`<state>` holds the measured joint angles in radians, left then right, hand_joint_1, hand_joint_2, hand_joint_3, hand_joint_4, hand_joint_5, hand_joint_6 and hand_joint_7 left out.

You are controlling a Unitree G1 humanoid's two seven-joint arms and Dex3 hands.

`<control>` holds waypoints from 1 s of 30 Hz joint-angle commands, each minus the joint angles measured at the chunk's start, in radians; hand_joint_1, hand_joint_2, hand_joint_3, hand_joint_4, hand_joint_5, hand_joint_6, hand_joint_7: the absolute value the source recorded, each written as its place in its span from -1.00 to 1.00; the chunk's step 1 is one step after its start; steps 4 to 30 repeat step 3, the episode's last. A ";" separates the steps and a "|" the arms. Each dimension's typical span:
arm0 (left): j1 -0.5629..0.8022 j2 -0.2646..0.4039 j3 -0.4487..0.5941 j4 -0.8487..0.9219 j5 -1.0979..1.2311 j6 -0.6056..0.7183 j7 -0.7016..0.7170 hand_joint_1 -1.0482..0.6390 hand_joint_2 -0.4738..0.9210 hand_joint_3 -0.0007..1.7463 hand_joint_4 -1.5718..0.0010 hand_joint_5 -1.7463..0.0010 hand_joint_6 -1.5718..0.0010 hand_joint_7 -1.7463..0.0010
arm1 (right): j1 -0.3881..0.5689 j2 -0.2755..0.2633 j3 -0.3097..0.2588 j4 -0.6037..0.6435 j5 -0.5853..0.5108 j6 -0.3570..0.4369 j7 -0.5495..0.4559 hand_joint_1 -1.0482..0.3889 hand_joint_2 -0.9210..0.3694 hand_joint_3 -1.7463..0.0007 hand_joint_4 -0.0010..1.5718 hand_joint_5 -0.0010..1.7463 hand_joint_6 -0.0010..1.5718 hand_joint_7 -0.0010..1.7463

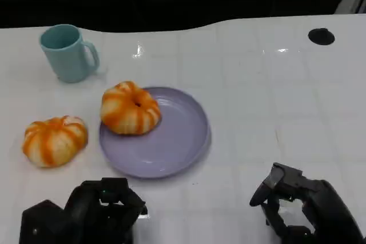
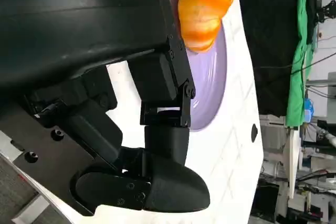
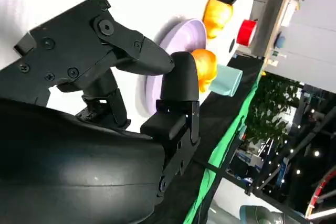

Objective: Grasp the bread from the table and place it into the plate.

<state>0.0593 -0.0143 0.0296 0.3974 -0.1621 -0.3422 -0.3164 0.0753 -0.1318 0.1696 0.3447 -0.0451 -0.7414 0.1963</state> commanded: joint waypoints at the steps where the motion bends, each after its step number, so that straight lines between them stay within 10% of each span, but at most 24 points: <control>1: 0.005 0.019 0.007 -0.005 -0.008 0.006 -0.010 -1.00 0.46 -0.22 -1.00 -0.42 -0.78 0.02 | -0.010 -0.001 -0.019 0.011 0.013 -0.010 0.005 -0.07 -0.54 -0.09 -0.07 1.00 -0.15 0.78; 30: 0.003 0.020 0.010 -0.002 -0.013 0.005 -0.015 -1.00 0.46 -0.22 -1.00 -0.42 -0.78 0.02 | -0.011 0.001 -0.019 0.009 0.009 -0.005 0.004 -0.07 -0.54 -0.09 -0.08 1.00 -0.15 0.78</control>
